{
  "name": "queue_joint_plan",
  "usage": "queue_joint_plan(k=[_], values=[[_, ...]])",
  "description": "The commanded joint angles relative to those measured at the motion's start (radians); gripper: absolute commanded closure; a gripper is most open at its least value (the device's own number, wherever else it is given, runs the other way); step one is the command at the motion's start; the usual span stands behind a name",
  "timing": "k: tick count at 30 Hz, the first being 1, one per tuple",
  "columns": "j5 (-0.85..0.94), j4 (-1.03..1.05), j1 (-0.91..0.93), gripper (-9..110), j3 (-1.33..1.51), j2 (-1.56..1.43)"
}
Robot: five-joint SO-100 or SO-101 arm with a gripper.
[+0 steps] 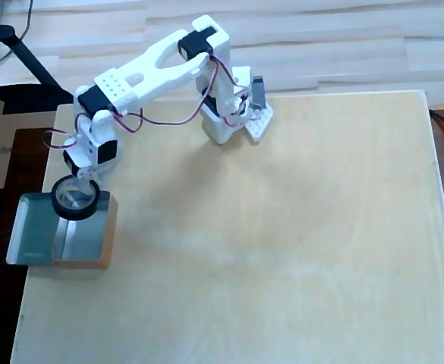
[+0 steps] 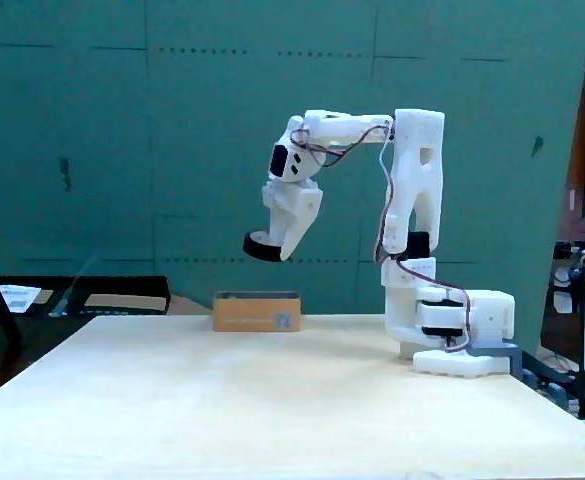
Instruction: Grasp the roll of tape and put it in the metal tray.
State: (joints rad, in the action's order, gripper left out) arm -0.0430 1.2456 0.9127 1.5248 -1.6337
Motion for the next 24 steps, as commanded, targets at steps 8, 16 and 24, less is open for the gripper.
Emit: queue_joint_plan(k=[8, 16, 24], values=[[-0.012, -0.008, 0.009, 102, -0.198, 0.262], [-0.006, 0.002, 0.035, 102, -0.252, 0.328], [-0.003, 0.003, 0.034, 96, -0.245, 0.330]])
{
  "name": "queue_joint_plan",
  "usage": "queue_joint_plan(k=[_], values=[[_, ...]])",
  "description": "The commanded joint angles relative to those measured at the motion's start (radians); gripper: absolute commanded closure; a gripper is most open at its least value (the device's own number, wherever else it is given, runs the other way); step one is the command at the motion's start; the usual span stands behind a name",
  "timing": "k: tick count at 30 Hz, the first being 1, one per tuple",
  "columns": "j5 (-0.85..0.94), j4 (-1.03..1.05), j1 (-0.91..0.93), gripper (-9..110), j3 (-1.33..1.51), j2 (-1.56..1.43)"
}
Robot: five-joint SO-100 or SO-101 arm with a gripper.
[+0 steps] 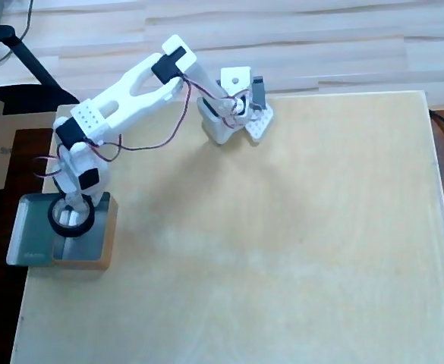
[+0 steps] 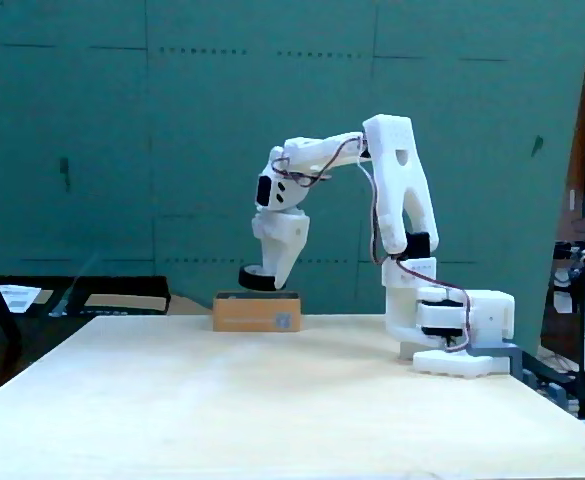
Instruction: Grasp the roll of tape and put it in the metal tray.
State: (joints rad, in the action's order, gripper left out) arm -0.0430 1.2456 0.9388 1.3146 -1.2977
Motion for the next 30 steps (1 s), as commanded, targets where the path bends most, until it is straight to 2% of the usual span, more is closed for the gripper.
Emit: queue_joint_plan(k=[1, 4, 11, 19, 25, 30], values=[[-0.003, 0.003, 0.008, 94, -0.035, -0.006], [-0.003, 0.003, 0.008, 89, -0.035, -0.011], [-0.009, 0.057, 0.003, 90, -0.075, -0.021], [-0.017, 0.318, -0.012, 90, -0.399, -0.066], [-0.017, 0.494, -0.147, 90, -0.644, -0.167], [-0.032, 0.597, -0.370, 90, -0.788, -0.273]])
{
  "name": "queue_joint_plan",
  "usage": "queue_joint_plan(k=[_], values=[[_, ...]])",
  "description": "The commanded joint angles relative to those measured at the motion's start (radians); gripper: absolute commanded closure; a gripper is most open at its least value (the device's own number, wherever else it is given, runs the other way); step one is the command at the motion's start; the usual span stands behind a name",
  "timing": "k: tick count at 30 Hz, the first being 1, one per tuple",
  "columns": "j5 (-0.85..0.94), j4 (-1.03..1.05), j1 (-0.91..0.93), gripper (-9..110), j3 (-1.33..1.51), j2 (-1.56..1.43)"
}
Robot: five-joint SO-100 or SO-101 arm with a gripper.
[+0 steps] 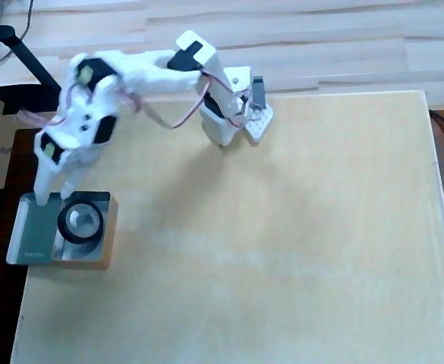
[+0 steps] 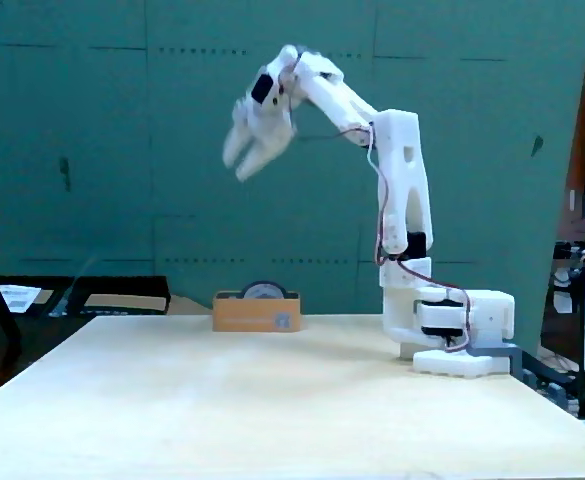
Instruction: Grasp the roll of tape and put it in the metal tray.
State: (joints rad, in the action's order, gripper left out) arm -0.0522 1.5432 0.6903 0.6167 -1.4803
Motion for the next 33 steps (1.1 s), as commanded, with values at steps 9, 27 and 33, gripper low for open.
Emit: queue_joint_plan(k=[9, 27, 33], values=[[-0.043, 0.322, -0.575, 90, -0.150, -0.304], [0.005, 0.314, -0.828, 90, 0.453, -1.160], [-0.002, 0.301, -0.828, 103, 0.782, -1.611]])
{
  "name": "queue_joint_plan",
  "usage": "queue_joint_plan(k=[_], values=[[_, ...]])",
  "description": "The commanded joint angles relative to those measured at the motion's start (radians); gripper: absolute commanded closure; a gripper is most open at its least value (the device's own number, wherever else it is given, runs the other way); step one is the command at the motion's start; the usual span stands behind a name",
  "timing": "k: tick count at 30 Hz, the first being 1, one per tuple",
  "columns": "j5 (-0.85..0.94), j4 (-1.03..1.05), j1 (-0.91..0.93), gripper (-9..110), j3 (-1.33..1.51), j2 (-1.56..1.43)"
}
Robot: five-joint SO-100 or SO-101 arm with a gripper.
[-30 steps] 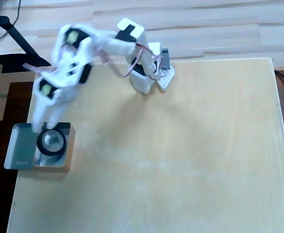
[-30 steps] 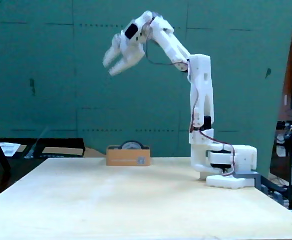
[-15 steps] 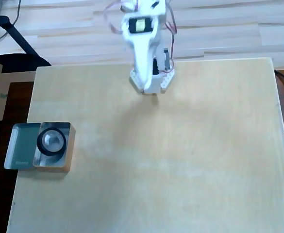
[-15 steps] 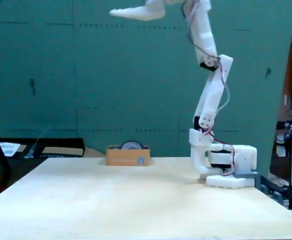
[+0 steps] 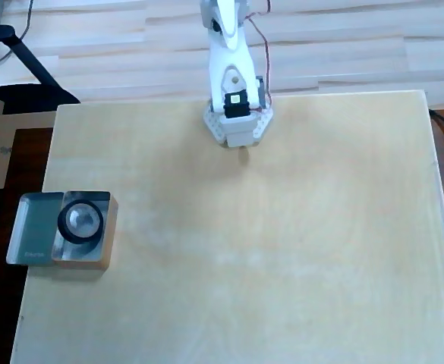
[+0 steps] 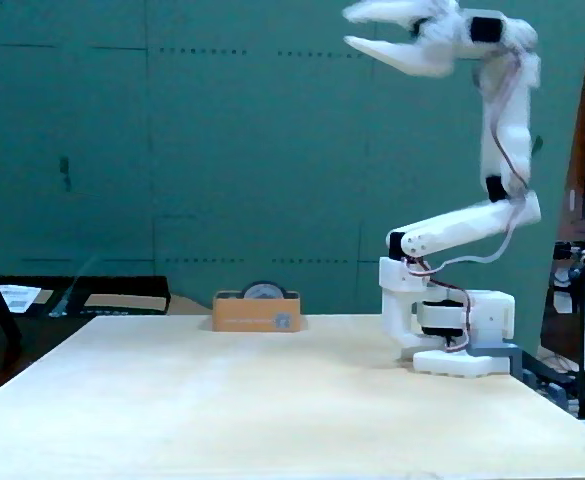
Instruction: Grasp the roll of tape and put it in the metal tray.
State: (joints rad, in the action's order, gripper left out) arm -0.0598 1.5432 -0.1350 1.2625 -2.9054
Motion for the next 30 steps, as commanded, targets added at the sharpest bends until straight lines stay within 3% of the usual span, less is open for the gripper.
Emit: queue_joint_plan(k=[1, 6, 24, 30], values=[[0.005, 0.284, -0.003, 102, 0.195, -0.250], [0.000, 0.212, -0.002, 102, 0.506, -0.508], [-0.081, -0.380, 0.100, 102, 1.370, -0.489], [-0.080, -0.469, 0.098, 102, 1.605, -0.489]])
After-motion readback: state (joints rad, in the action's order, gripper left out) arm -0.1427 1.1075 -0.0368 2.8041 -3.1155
